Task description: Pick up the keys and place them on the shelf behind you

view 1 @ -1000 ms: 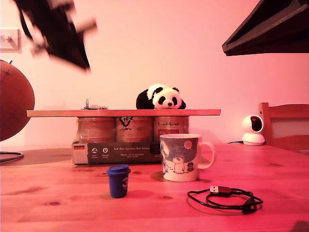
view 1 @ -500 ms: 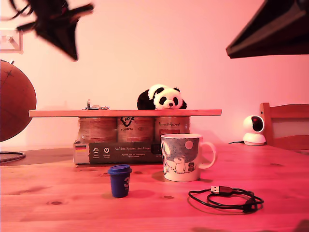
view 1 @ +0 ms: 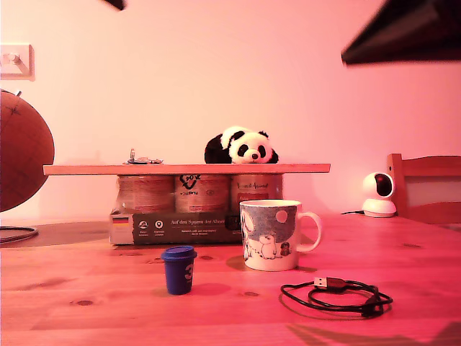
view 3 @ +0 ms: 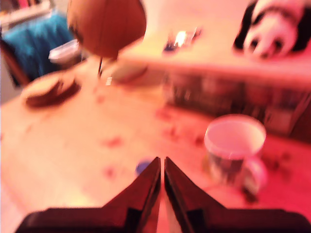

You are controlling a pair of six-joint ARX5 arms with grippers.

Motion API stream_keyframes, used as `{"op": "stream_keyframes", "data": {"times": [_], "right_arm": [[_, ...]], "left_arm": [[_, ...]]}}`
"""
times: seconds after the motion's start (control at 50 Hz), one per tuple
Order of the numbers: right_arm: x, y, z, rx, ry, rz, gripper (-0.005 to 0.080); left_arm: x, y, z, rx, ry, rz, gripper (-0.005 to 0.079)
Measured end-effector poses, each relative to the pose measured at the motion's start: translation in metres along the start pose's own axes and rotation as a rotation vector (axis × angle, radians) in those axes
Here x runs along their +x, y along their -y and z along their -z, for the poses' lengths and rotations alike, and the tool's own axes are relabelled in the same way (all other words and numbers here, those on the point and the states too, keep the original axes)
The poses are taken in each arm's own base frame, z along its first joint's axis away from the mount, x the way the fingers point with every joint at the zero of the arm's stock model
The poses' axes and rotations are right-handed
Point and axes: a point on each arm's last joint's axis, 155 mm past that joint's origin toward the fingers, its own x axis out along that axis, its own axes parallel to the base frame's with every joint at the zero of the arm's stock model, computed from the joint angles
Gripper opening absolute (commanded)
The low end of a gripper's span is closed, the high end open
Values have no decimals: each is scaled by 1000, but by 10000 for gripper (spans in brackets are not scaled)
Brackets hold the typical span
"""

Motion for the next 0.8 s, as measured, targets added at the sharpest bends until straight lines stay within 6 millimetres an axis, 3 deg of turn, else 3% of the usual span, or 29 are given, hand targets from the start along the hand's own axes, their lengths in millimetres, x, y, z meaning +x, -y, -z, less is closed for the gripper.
{"op": "stream_keyframes", "data": {"times": [0.2, 0.3, 0.48, 0.8], "right_arm": [[-3, 7, -8, -79, 31, 39, -12], [-5, 9, -15, -79, 58, 48, -12], [-8, 19, -32, -83, 126, 97, -12], [-18, 68, -42, -155, 147, 262, -12]], "left_arm": [[3, -3, 47, -2, 41, 0, -23], [0, -3, 60, -13, 78, 7, -24], [-7, -2, 77, -11, 163, 18, -24], [-19, 1, 91, 12, 284, 35, -23]]}}
